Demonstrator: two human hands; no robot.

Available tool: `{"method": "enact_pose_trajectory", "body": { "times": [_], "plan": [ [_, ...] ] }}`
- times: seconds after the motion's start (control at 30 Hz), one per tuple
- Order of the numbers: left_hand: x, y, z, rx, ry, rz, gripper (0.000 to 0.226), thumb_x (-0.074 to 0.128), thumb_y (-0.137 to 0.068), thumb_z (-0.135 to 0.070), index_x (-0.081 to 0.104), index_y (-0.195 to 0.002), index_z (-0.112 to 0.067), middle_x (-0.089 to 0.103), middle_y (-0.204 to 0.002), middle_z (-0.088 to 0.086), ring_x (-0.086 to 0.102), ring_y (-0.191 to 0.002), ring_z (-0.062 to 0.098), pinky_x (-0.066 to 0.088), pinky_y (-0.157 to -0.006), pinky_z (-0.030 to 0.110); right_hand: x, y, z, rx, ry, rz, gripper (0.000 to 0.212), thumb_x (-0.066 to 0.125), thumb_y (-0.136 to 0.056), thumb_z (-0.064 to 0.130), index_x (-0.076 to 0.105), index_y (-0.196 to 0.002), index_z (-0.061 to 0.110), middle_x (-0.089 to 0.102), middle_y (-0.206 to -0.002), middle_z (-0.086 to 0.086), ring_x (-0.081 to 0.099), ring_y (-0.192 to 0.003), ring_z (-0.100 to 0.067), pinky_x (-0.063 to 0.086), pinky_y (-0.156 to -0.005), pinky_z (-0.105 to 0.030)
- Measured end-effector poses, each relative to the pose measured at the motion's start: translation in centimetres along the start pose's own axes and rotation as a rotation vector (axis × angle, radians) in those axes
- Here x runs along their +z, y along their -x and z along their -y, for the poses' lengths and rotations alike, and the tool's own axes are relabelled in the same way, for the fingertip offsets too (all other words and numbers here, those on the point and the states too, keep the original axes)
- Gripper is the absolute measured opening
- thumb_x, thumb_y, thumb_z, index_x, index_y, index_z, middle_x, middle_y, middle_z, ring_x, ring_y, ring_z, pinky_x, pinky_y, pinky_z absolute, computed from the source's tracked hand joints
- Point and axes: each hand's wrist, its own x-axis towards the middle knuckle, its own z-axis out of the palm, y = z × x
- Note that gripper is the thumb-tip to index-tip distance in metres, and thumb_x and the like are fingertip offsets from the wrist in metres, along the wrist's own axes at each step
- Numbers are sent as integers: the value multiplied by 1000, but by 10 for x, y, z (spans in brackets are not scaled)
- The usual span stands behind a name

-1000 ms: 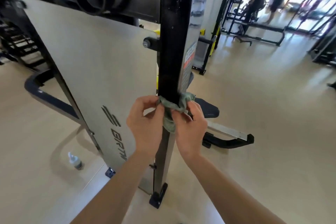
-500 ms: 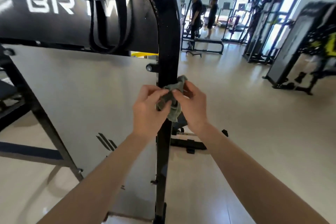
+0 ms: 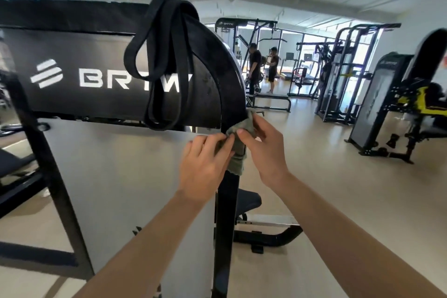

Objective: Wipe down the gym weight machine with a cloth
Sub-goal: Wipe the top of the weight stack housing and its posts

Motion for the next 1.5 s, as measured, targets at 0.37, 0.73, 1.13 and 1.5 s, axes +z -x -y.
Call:
{"method": "enact_pose_trajectory", "body": {
  "times": [0.37, 0.73, 1.13, 1.5],
  "plan": [
    [-22, -92, 41, 4, -151, -188, 15, 69, -95, -38, 78, -93, -27, 73, -108, -1, 62, -99, 27, 42, -89, 40, -7, -67, 72, -201, 173, 162, 59, 79, -83, 8, 60, -138, 20, 69, -117, 10, 62, -103, 8, 49, -89, -13],
    [-57, -176, 98, 25, -32, -116, 20, 65, -86, -31, 76, -99, -22, 68, -119, 0, 54, -114, 30, 38, -93, 44, 16, -114, 117, -370, 508, 437, 81, 76, -88, 28, 32, -156, 29, 63, -132, 9, 59, -118, -6, 43, -105, -22],
    [-95, -259, 147, -264, 12, 733, 38, 50, -99, -52, 52, -137, -48, 59, -138, -12, 52, -128, 19, 38, -97, 38, 22, -160, 148, -246, 391, 562, 44, 84, -80, 24, 68, -120, 35, 73, -111, 13, 68, -105, -6, 54, -99, -33],
    [-106, -262, 189, -273, 48, 642, 34, 53, -99, -24, 70, -128, -31, 67, -97, -1, 54, -82, 15, 38, -74, 29, 45, -180, 179, -326, 576, 671, 46, 79, -85, 34, 67, -128, 28, 67, -112, 24, 66, -107, -6, 51, -97, -28]
  ]
}}
